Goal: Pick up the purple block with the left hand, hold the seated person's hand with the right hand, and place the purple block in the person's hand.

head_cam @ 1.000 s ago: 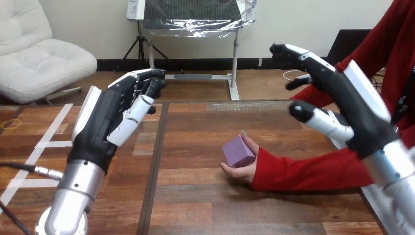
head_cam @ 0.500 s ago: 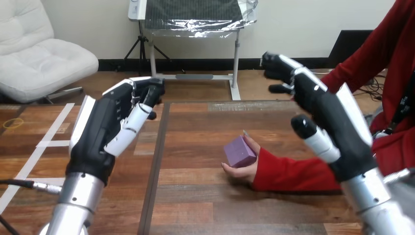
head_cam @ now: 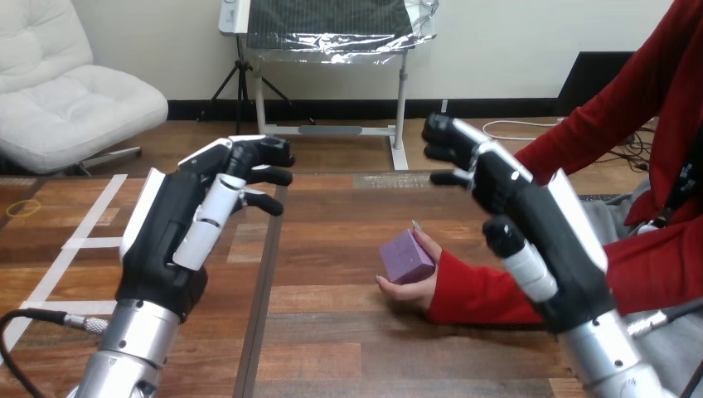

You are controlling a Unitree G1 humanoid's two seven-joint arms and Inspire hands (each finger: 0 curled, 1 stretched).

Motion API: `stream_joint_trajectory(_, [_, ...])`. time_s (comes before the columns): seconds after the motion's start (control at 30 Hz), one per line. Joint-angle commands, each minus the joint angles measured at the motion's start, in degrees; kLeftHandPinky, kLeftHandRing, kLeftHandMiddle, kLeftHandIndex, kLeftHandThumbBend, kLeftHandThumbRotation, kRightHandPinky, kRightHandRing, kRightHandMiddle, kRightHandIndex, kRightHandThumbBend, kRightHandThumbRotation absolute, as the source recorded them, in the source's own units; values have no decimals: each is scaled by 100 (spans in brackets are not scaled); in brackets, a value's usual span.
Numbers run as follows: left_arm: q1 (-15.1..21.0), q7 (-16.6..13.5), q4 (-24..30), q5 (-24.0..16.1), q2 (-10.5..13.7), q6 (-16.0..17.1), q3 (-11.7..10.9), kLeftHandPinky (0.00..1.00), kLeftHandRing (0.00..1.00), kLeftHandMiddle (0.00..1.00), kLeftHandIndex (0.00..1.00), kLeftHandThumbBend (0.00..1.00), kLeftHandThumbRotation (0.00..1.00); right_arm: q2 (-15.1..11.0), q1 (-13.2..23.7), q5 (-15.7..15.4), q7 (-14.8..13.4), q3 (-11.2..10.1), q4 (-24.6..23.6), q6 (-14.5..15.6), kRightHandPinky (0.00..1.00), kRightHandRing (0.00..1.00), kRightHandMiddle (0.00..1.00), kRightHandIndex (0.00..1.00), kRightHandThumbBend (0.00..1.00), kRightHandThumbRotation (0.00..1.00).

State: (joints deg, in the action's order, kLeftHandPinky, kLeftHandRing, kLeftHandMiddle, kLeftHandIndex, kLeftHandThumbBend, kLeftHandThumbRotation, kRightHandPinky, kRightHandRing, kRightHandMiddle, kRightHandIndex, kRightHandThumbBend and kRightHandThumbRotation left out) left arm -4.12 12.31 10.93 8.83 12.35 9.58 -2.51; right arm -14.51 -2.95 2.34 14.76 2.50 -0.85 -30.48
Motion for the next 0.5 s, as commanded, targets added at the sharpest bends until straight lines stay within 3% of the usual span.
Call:
stream_joint_trajectory(0.0, [320, 46, -57, 149, -111, 289, -119, 49, 65, 67, 63, 45, 98, 127, -46, 170, 23, 23, -208, 0, 77, 86, 88, 88, 97, 100])
stream_joint_trajectory(0.3, [398, 42, -317, 61, -248, 672, -96, 44, 61, 65, 61, 41, 100, 243, -195, 311, 153, 74, -193, -54, 76, 85, 87, 87, 95, 100])
stream_joint_trajectory(0.47, [410, 49, -367, 11, -271, 738, -76, 43, 60, 65, 61, 45, 100, 276, -240, 338, 174, 89, -201, -66, 75, 84, 86, 86, 95, 100])
